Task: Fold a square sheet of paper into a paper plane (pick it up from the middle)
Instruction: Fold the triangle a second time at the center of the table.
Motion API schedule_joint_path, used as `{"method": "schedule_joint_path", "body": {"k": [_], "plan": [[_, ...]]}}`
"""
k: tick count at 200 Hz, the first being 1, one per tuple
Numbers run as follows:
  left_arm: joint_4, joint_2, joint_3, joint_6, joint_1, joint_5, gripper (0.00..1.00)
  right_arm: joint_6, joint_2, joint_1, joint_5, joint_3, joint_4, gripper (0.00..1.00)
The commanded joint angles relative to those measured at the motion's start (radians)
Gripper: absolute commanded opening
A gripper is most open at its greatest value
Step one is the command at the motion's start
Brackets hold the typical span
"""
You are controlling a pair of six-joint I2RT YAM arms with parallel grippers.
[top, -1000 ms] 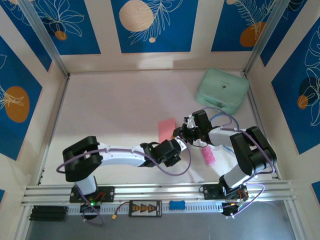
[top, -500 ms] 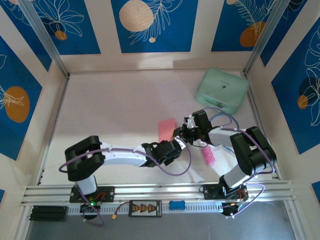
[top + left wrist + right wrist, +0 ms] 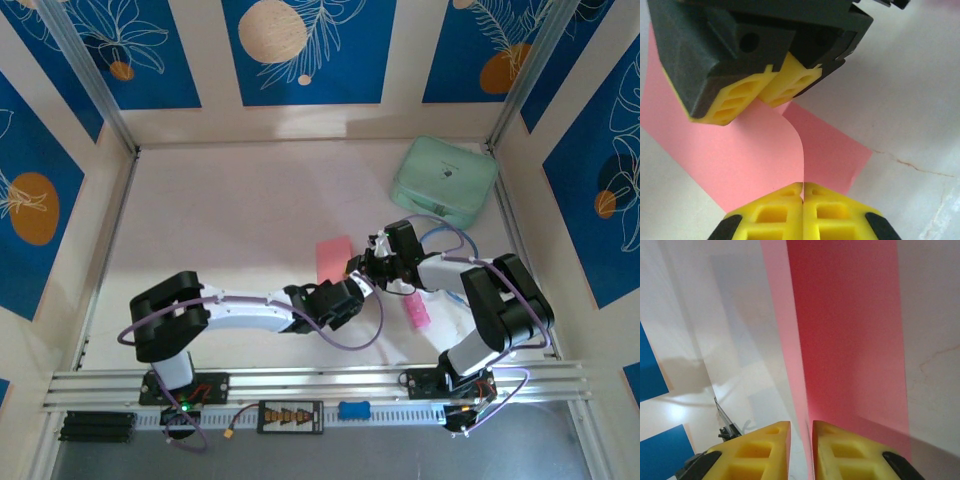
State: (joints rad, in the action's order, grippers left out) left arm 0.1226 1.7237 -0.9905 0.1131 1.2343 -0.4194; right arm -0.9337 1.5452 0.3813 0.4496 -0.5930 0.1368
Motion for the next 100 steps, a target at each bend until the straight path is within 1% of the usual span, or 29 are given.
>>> {"method": "schedule_joint_path", "body": {"k": [1, 20, 36, 44, 57, 70, 100], "plan": [[0.022, -0.021, -0.032, 0.042, -0.008, 0.044, 0.0, 0.027, -0.065, -0.009, -0.019, 0.016, -0.057, 0.24], [0.019, -0.044, -0.028, 0.084, -0.03, 0.123, 0.0, 0.035, -0.135, -0.021, -0.081, 0.031, -0.122, 0.32], [0.0, -0.072, -0.013, 0.135, -0.056, 0.212, 0.0, 0.049, -0.22, -0.037, -0.146, 0.046, -0.2, 0.4], [-0.015, -0.085, -0.002, 0.166, -0.071, 0.258, 0.0, 0.051, -0.262, -0.048, -0.17, 0.055, -0.235, 0.42], [-0.048, -0.105, 0.023, 0.206, -0.097, 0.327, 0.0, 0.049, -0.327, -0.063, -0.194, 0.076, -0.272, 0.42], [-0.078, -0.116, 0.044, 0.246, -0.124, 0.391, 0.0, 0.036, -0.388, -0.075, -0.19, 0.106, -0.285, 0.42], [-0.167, -0.125, 0.101, 0.323, -0.188, 0.519, 0.0, -0.001, -0.465, -0.065, -0.143, 0.167, -0.271, 0.33]]}}
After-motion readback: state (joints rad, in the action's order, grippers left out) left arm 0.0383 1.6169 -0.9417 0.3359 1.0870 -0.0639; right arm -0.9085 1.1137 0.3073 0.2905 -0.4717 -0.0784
